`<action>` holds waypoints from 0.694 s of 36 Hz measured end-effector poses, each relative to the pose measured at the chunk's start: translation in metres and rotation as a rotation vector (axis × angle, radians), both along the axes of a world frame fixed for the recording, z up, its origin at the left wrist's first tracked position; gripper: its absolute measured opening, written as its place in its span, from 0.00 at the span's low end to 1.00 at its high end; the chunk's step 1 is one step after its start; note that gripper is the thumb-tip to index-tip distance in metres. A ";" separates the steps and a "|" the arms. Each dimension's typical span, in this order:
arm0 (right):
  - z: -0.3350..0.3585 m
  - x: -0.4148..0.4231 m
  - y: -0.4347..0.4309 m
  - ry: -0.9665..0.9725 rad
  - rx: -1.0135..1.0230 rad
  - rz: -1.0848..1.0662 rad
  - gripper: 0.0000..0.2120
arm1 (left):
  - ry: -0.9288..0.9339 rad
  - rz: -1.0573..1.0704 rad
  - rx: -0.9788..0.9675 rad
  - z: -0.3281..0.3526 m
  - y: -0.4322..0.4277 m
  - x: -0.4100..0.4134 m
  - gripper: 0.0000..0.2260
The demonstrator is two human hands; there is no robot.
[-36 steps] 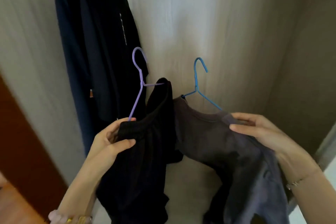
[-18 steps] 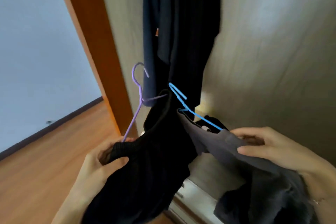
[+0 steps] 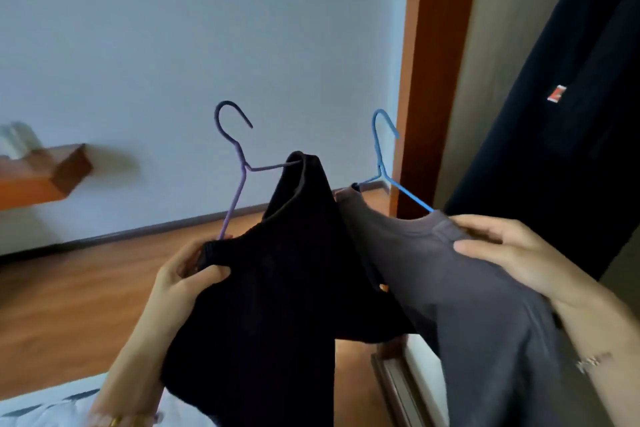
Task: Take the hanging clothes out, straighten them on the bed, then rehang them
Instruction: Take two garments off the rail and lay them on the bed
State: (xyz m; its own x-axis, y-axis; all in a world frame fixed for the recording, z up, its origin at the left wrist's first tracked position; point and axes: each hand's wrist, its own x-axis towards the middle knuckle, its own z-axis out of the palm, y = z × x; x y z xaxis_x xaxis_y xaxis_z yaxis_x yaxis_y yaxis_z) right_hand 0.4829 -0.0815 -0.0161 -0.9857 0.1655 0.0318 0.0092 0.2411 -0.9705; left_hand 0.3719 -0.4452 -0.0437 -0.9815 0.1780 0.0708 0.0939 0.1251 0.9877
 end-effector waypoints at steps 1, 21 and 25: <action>0.003 -0.018 -0.002 0.017 -0.001 0.014 0.14 | 0.036 -0.016 0.029 0.007 0.000 -0.006 0.17; 0.009 -0.391 -0.060 0.070 0.083 0.277 0.15 | 0.132 0.286 -0.082 0.031 -0.051 -0.261 0.18; 0.008 -0.453 -0.080 0.057 0.117 0.355 0.16 | 0.084 0.346 -0.080 0.018 -0.060 -0.288 0.19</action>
